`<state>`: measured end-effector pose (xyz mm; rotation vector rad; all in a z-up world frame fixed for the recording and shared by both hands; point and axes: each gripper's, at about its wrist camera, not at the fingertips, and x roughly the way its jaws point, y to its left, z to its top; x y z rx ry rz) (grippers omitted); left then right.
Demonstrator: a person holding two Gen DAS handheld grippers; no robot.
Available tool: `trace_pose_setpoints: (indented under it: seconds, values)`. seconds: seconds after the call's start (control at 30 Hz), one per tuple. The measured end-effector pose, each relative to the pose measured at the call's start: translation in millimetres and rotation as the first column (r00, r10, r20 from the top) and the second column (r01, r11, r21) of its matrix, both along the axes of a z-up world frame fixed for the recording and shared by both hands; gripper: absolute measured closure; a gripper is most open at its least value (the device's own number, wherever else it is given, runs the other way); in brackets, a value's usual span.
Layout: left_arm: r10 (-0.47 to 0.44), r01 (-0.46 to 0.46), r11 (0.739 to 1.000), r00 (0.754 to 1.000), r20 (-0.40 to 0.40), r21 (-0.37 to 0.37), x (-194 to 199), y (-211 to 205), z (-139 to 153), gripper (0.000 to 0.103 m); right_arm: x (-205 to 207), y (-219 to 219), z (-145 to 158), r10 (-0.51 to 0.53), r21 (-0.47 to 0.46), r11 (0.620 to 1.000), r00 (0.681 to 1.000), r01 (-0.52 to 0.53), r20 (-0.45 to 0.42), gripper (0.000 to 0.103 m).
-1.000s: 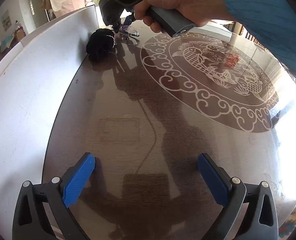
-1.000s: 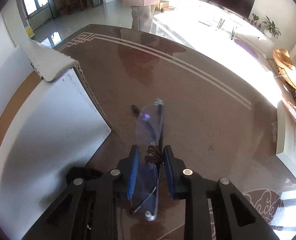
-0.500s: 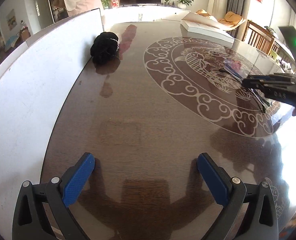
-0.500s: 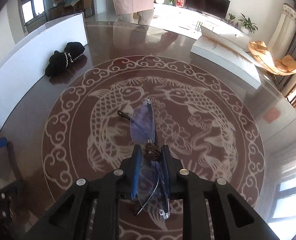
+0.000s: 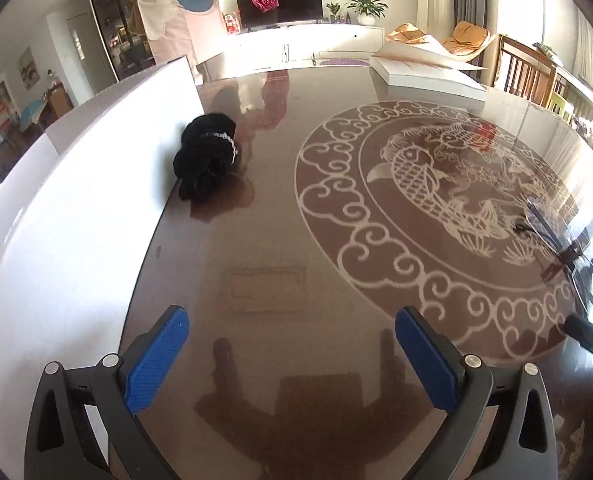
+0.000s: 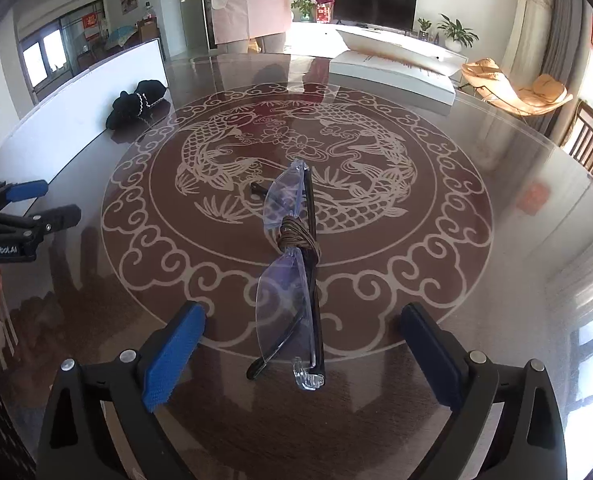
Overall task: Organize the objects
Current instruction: 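Grasp the black beaded knit item with the left tool while the right tool holds the glasses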
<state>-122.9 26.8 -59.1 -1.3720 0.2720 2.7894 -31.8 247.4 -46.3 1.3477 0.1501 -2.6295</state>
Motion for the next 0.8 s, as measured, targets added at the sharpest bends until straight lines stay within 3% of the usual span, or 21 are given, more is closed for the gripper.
trace_pose_setpoints:
  seconds: [0.1,0.27,0.4,0.43,0.53,0.57,0.6,0.63,0.8]
  values:
    - [0.057,-0.066,0.991,0.996,-0.075,-0.120,-53,5,8,0.000,0,-1,0,0.003,-0.004,1.000,1.000,-0.003,0.002,0.003]
    - [0.157,-0.171,0.975,0.982,-0.107,-0.141,-121,2,11,0.000,0,-1,-1,0.004,-0.005,1.000,1.000,-0.004,0.002,0.002]
    - [0.279,-0.299,0.930,0.953,-0.122,-0.212,-151,-9,1,0.000,0,-1,-1,0.004,-0.005,1.000,1.000,-0.004,0.002,0.002]
    - [0.277,-0.291,0.929,0.956,-0.093,-0.228,-159,-8,-8,0.000,0,-1,-1,0.004,-0.005,1.000,1.000,-0.004,0.002,0.002]
    - [0.243,-0.251,0.957,0.967,-0.074,-0.148,-158,-14,-9,0.001,0,-1,-1,0.004,-0.004,1.000,1.000,-0.004,0.002,0.002]
    - [0.212,-0.216,0.973,0.976,-0.054,-0.081,-155,-19,-9,0.024,0,-1,-1,0.004,-0.004,1.000,1.000,-0.004,0.002,0.002]
    - [0.194,-0.196,0.980,0.980,-0.054,-0.031,-151,-23,-8,0.041,0,-1,-1,0.004,-0.004,1.000,1.000,-0.004,0.002,0.002]
    - [0.183,-0.185,0.982,0.982,-0.054,-0.036,-146,-23,-9,0.068,0,-1,-1,0.004,-0.004,1.000,1.000,-0.004,0.002,0.002]
    - [0.039,-0.039,0.999,0.998,-0.045,0.006,-76,1,-11,0.068,-1,-1,-1,0.005,-0.003,1.000,1.000,-0.005,0.002,0.002]
